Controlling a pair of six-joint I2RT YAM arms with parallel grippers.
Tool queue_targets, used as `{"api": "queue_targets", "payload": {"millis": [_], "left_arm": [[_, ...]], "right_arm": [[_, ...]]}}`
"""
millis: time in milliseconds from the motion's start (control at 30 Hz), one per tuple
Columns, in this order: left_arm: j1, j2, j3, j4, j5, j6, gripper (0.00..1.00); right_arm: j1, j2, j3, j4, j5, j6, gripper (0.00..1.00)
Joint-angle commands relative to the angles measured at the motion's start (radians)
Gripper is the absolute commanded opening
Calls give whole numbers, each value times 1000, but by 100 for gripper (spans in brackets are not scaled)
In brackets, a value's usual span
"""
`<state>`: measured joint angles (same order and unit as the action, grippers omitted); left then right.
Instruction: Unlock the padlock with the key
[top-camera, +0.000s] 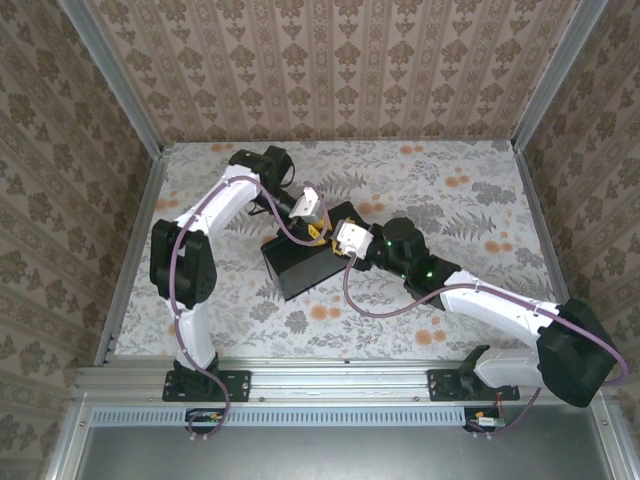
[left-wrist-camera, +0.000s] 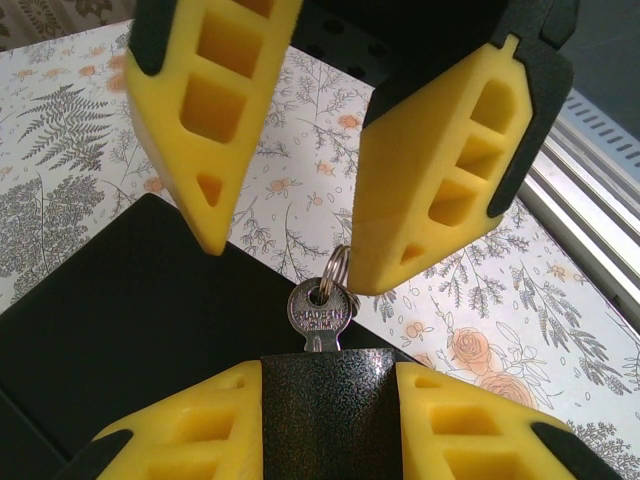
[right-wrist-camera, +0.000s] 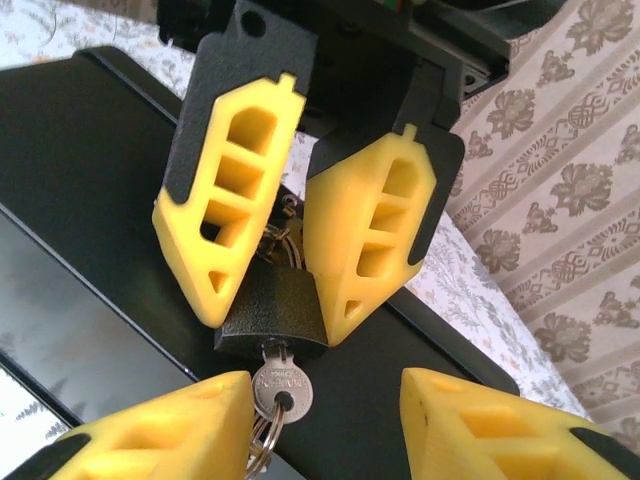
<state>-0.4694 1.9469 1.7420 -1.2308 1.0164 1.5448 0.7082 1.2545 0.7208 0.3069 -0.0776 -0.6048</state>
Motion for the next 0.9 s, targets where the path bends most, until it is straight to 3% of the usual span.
{"api": "queue_targets", "payload": {"millis": [0,433,733,867], "left_arm": [[8,2,5,-25,16,24,23],[8,-4,15,-76,51,74,23],[8,-3,19,-100,68,99,23],[-2,0,25,-122,72,116,23]], "right_arm": [[11,8,33,-51,11,-54,41],[38,51,51,-25,64,-84,26],[40,35,53,-18,84,-87,24],[46,47,65,-7,99,-96,15]]}}
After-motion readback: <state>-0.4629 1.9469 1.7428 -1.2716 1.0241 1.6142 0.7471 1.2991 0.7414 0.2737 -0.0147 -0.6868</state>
